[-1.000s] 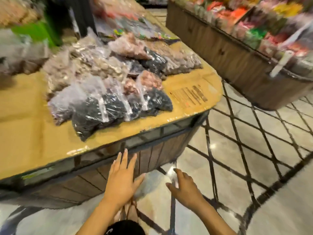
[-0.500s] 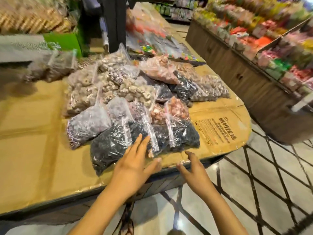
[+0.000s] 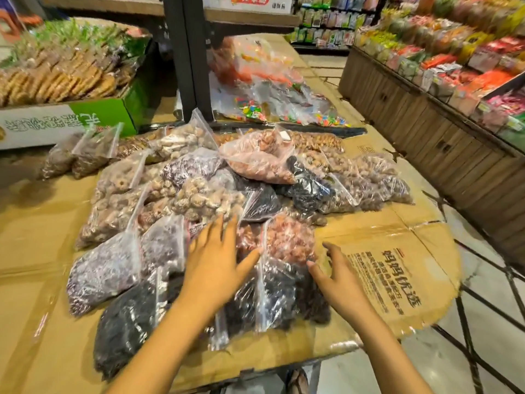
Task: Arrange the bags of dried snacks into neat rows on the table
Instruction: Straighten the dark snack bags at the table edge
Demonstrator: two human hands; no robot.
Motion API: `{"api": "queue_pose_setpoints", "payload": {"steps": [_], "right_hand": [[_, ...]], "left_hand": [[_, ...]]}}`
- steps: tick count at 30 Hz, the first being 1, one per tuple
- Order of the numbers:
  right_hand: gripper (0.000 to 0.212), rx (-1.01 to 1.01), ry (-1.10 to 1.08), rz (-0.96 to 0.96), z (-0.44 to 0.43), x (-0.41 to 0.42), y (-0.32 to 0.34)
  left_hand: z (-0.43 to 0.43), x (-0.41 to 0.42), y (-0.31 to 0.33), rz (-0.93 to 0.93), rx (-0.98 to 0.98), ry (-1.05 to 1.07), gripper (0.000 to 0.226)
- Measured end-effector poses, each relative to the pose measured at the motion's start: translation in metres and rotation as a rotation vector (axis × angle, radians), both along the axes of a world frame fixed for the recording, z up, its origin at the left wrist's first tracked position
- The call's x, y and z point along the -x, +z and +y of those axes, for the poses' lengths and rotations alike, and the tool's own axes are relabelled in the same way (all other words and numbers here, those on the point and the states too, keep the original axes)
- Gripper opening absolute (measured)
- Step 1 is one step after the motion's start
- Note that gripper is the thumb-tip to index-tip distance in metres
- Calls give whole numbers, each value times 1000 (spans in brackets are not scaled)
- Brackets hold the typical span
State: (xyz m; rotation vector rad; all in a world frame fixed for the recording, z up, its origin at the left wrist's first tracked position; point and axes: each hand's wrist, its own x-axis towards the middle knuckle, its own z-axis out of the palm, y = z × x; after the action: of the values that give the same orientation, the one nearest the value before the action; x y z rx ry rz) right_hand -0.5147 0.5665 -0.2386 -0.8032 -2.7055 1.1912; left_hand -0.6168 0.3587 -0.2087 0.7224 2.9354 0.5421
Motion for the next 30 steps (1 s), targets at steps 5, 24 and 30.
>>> {"api": "queue_pose_setpoints", "payload": {"steps": [5,24,30], "right_hand": [[63,0,27,15,65,38,9],[101,-61,296,-127,156,169,-15],[115,-74,267,-145,156,176,-4]], "left_hand": [[67,49,2,-52,72,141,102],[148,126,-13,-128,541,559,130],[145,125,-11,-122,457,565,112]]}}
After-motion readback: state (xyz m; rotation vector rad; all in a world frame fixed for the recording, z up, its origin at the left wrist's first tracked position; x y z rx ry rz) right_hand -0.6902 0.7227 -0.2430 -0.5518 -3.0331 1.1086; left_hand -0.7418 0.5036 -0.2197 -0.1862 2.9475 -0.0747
